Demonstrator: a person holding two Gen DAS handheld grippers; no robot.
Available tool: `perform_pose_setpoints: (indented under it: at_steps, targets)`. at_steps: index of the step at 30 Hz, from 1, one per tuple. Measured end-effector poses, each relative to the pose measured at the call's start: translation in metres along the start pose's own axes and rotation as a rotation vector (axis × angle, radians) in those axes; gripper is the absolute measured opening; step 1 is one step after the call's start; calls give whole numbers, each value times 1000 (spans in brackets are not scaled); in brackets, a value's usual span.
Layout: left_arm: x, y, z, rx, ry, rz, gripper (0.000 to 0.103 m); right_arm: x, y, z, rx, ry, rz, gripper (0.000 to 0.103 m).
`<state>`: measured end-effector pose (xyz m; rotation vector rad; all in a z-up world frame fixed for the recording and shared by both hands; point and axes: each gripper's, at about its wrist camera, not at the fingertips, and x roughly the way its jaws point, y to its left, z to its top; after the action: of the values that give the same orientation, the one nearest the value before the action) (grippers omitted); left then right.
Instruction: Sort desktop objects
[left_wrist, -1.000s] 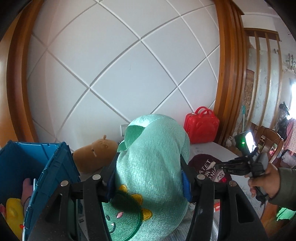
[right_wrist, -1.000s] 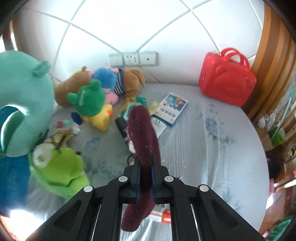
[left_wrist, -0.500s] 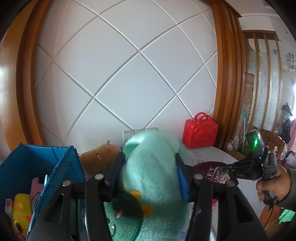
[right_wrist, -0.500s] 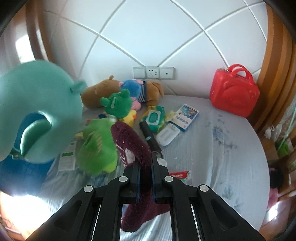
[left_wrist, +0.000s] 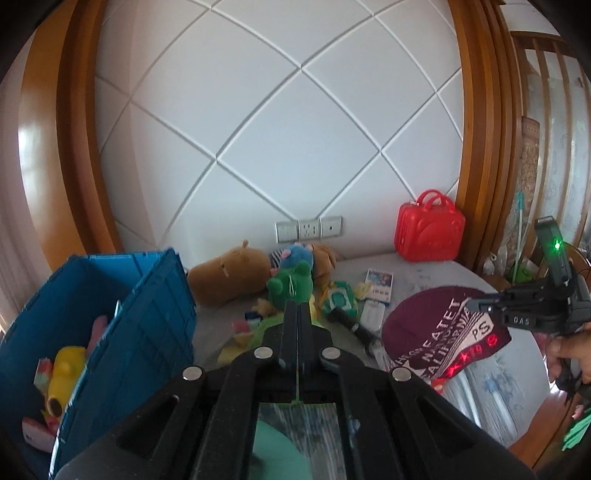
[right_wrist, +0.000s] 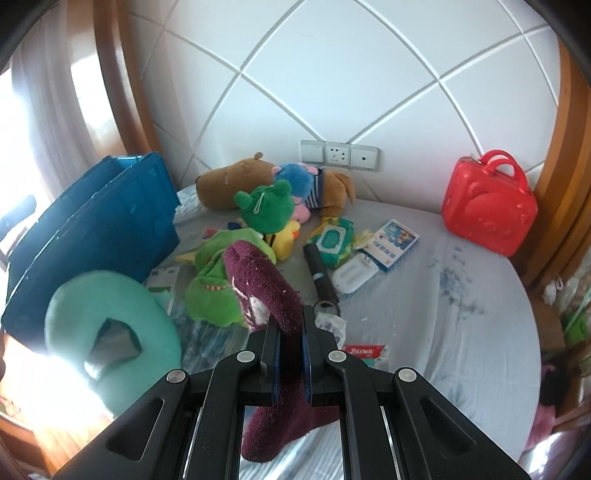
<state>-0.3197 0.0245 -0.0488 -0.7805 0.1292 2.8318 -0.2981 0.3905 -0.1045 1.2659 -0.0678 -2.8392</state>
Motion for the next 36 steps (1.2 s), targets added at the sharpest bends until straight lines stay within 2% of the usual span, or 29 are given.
perform_pose_setpoints:
  at_steps: [1,3,4,5,9,13,18,24,29,36]
  targets:
    - [2,1,-3,-2,16,10,0,0,0,-1,-1,0,3,9]
    - [6,6,-10,-17,55,37,30,-1,1,-3,-5,0,7,9]
    - [9,11,-16,-31,71,55,89,0,1,-5,-8,1,9,9]
    - [12,18,-24,-50,81,68,103,1,2,-6,-9,4,10,9]
    - [29,39,-57,-99,147,109,103,7,5,-10,-12,18,15,9]
    - [63,54,-102,-137,245,124,103,14,8,-10,-16,35,13,9]
    - [125,51,-165,-172,412,93,103,20,10,-8,-22,50,-4,9]
    - [184,48,-219,-262,580,113,103,28,10,-9,-24,79,-33,9]
    - [221,48,-246,-301,691,164,103,34,4,-12,-21,101,-59,9]
    - [255,36,-268,-237,776,288,103,42,-6,-12,-17,121,-78,9]
